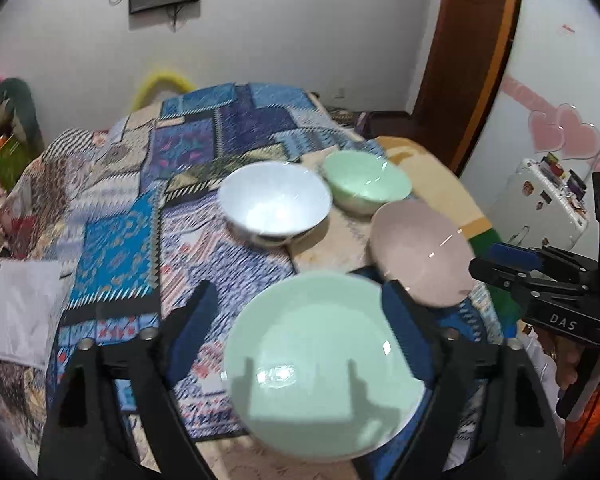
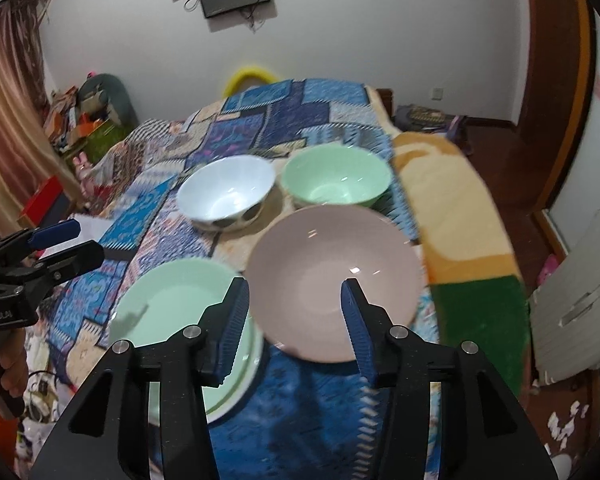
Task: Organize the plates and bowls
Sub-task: 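Reach both grippers to the pale pink bowl rim and close them, then lift the pale pink bowl with both grippers and carry it across the quilt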
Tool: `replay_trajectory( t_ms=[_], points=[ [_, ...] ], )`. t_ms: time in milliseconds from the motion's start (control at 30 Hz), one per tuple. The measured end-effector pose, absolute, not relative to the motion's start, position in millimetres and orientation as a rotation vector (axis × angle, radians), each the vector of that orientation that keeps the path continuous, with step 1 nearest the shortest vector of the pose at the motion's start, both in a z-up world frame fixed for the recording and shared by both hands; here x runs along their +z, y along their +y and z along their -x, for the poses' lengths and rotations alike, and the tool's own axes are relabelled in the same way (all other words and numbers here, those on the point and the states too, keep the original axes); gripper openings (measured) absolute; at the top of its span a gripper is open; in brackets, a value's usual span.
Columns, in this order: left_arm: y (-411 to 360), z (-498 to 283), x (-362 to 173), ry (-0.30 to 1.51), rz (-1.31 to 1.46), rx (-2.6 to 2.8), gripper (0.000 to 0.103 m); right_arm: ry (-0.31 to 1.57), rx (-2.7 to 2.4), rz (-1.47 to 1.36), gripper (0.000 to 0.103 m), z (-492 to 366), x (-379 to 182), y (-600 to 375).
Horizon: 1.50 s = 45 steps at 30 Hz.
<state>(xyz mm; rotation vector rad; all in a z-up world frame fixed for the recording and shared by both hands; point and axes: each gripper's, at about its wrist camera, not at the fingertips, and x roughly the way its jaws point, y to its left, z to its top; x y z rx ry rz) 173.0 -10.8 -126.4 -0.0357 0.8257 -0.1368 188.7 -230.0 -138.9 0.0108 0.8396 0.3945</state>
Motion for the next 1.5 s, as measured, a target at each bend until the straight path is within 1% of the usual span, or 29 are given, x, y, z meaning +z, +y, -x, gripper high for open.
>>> replay_trajectory(
  t_ms=[67,133,233,667,700,733,800,833,900,933,1000,1067,1133,1200,1233,1267,1300,1500],
  points=[
    [-20.6,-180.5,-124.4,0.821,0.033,-0.152,0.088,0.832,0.371,-0.013,0.045,-194.2,-140.3,-237.1],
    [-31.4,-192.1,-126.4,0.824,0.024,-0.166,0.089,0.83,0.35,-0.018,0.05,-198.7,-142.9,-243.2],
    [-44.2,-208.5,-135.3,0.84,0.014,-0.183,0.089,0.83,0.314,-0.024,0.054,-205.4,-149.3,-252.8],
    [-85.0,-275.6,-204.2,0.985,0.011,-0.233,0.089,0.892,0.257,-0.07,0.054,-231.1,-189.0,-279.8],
    [-86.7,-278.0,-207.1,0.989,0.009,-0.234,0.088,0.898,0.259,-0.077,0.051,-232.6,-191.9,-280.4],
    [-89.1,-281.0,-211.0,0.995,0.008,-0.24,0.085,0.901,0.26,-0.083,0.045,-234.4,-194.3,-280.9],
    [-93.3,-286.6,-218.4,1.014,0.007,-0.25,0.071,0.919,0.268,-0.098,0.038,-237.4,-200.3,-281.9],
    [-94.5,-288.5,-221.0,1.023,0.008,-0.254,0.068,0.927,0.271,-0.106,0.034,-238.7,-202.9,-282.4],
    [-96.9,-292.5,-227.0,1.039,0.015,-0.262,0.057,0.94,0.273,-0.118,0.032,-240.6,-207.4,-283.1],
    [-97.8,-294.5,-230.7,1.05,0.019,-0.263,0.054,0.948,0.273,-0.126,0.03,-241.2,-210.0,-284.2],
    [-97.9,-297.2,-235.5,1.064,0.032,-0.269,0.045,0.961,0.276,-0.139,0.027,-242.2,-214.2,-285.5],
    [-97.7,-299.8,-239.3,1.077,0.044,-0.275,0.038,0.978,0.282,-0.155,0.022,-243.2,-218.6,-286.3],
    [-97.6,-301.4,-243.4,1.09,0.057,-0.286,0.032,0.992,0.292,-0.167,0.016,-243.1,-222.0,-286.3],
    [-98.3,-302.8,-246.6,1.102,0.069,-0.298,0.024,0.996,0.305,-0.177,0.014,-242.3,-223.2,-285.3],
    [-98.6,-302.7,-247.6,1.103,0.077,-0.306,0.021,0.994,0.302,-0.176,0.014,-241.5,-222.9,-284.9],
    [-99.5,-302.1,-247.3,1.102,0.081,-0.318,0.015,0.991,0.298,-0.171,0.014,-239.9,-221.3,-284.6],
    [-101.5,-301.7,-247.2,1.105,0.08,-0.33,0.012,0.993,0.297,-0.171,0.014,-240.3,-221.4,-285.1],
    [-106.4,-300.0,-244.2,1.095,0.049,-0.311,0.012,0.997,0.294,-0.2,0.013,-236.3,-216.3,-290.0]
  ],
)
